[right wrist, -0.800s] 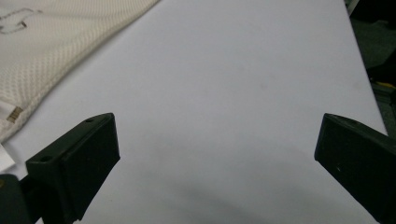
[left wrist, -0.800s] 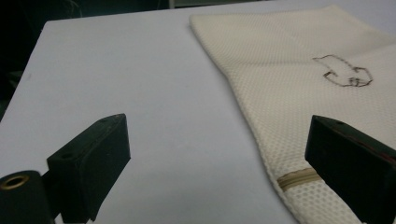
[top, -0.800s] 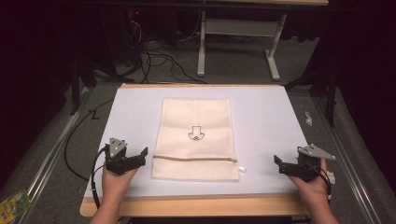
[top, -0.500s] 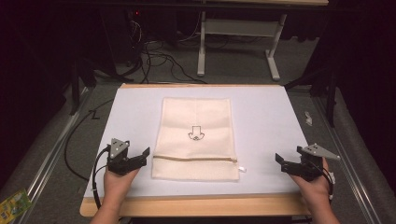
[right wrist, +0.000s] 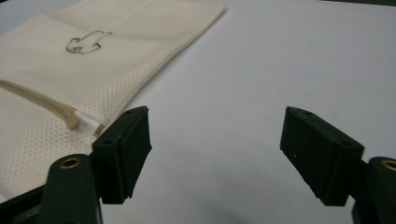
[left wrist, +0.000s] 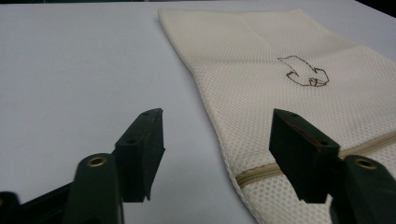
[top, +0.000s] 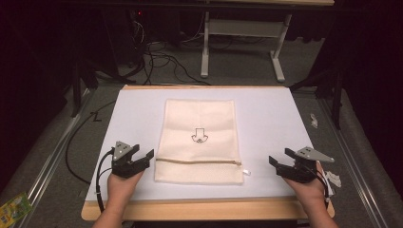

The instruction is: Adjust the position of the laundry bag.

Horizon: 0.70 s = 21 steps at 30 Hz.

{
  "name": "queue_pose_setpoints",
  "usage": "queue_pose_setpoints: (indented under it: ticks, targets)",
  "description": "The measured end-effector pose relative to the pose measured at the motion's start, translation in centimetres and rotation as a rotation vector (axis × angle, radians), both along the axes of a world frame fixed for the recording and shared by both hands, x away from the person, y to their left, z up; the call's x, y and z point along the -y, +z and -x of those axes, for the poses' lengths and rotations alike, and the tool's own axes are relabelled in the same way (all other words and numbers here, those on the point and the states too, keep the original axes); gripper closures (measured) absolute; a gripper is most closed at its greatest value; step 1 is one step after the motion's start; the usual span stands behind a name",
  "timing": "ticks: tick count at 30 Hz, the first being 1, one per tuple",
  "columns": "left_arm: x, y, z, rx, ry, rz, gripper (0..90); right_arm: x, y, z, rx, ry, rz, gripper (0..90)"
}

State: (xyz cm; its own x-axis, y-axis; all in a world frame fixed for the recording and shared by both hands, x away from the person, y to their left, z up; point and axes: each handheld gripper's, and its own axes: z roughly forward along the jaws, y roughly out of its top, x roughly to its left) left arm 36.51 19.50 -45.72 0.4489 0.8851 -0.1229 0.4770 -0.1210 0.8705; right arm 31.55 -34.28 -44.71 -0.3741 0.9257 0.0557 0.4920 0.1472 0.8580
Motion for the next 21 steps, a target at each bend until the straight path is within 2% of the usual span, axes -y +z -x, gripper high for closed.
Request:
queue_pose_setpoints:
  ticks: [2,6,9,13,17,21]
  targets:
    - [0.3,-0.1,0.0,0.001,-0.010,-0.023,38.2,-1.2,0.0,-0.6,-0.011,0.016,-0.015,27.6]
    - [0.9,-0.2,0.1,0.005,-0.017,-0.042,37.2,-4.0,-0.1,-1.5,-0.018,0.067,0.009,34.7]
    - [1.3,-0.3,0.2,0.008,-0.021,-0.064,34.5,-5.5,-0.1,-2.1,-0.013,0.098,0.014,35.9]
    - [1.9,-0.4,0.3,0.007,-0.047,-0.081,34.3,-7.3,-0.3,-3.5,-0.021,0.107,-0.033,36.6]
    - [2.3,-0.4,0.5,0.014,-0.071,-0.093,34.2,-9.2,-1.3,-5.8,-0.068,0.138,-0.019,49.4]
    - [2.7,-0.5,0.6,0.009,-0.094,-0.114,34.2,-10.3,-2.9,-7.9,-0.151,0.110,0.015,54.5]
